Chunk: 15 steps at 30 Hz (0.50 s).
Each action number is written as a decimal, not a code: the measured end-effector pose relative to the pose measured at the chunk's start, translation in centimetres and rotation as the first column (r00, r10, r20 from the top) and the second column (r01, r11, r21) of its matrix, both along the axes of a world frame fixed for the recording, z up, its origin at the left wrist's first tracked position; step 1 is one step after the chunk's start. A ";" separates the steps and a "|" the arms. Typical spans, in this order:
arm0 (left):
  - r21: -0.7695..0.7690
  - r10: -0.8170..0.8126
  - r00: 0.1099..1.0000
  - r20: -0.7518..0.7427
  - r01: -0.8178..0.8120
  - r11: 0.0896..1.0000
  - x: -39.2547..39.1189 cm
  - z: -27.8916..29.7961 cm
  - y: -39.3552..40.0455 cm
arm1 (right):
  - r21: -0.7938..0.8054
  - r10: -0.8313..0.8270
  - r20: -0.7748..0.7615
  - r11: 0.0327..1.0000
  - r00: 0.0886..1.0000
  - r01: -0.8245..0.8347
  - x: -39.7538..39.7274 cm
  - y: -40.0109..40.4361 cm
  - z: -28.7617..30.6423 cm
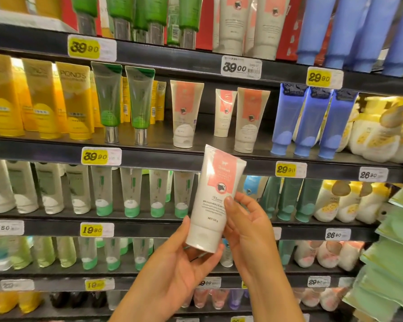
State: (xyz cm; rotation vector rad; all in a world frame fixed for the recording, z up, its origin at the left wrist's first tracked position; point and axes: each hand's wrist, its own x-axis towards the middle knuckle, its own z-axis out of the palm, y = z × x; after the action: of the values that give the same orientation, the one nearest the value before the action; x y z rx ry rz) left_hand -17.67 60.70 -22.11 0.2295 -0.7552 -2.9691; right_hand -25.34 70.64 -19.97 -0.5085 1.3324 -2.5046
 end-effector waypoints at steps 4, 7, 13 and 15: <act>-0.037 0.009 1.000 -0.009 -0.010 0.999 0.2 0.1 -0.2 | 0.056 -0.015 -0.041 0.998 0.999 0.017 0.2 -0.1 -0.1; -0.087 0.022 1.000 -0.010 -0.023 0.996 0.3 0.1 -0.3 | 0.065 -0.019 -0.057 0.998 0.998 0.023 0.3 -0.3 -0.3; -0.223 0.092 0.996 -0.004 -0.091 0.971 0.6 -0.3 -0.7 | 0.090 -0.002 -0.077 0.996 0.997 0.008 0.5 -0.6 -0.7; -0.272 0.117 0.993 -0.007 -0.114 0.956 0.7 -0.5 -0.8 | 0.124 0.025 -0.095 0.992 0.995 -0.013 0.8 -0.6 -0.8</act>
State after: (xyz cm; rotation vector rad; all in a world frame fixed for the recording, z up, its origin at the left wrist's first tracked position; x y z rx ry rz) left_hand -16.97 59.87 -22.62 0.2604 -1.0977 -2.7168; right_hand -24.59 70.03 -20.76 -0.6191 1.4988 -2.3913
